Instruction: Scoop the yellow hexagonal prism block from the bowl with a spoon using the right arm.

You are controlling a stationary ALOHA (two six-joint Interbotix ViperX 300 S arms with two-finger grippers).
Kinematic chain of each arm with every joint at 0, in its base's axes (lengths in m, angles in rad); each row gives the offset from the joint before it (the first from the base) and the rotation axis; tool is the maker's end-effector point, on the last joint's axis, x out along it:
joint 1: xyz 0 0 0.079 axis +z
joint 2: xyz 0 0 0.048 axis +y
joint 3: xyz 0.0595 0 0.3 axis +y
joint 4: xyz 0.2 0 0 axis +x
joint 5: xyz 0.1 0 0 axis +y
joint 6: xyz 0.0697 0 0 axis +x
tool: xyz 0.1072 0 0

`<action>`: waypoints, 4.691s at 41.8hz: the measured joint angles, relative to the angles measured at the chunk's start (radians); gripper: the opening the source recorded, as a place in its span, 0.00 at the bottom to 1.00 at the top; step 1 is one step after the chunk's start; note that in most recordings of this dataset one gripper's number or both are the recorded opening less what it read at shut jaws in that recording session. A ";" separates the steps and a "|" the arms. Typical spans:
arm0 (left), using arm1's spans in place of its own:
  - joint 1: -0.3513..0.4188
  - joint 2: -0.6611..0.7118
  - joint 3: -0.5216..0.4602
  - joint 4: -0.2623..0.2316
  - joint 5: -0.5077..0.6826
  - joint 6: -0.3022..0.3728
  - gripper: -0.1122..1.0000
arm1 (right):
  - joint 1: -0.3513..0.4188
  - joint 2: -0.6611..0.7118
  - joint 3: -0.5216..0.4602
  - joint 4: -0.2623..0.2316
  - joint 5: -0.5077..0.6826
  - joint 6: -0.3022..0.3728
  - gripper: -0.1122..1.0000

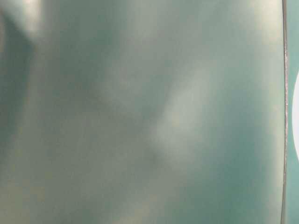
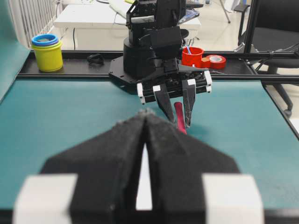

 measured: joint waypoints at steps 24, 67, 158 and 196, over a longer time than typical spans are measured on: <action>0.000 0.000 0.000 0.000 0.000 0.000 0.10 | 0.000 0.002 0.002 0.000 0.023 -0.014 0.42; 0.000 0.002 0.000 0.002 0.000 0.000 0.10 | 0.000 0.002 -0.020 0.000 0.049 -0.078 0.33; 0.000 0.009 0.000 0.002 0.069 0.002 0.10 | 0.000 -0.287 -0.046 0.021 0.268 -0.114 0.59; 0.000 0.009 0.000 0.002 0.069 -0.002 0.10 | 0.156 0.063 -0.021 0.282 -0.123 -0.069 0.49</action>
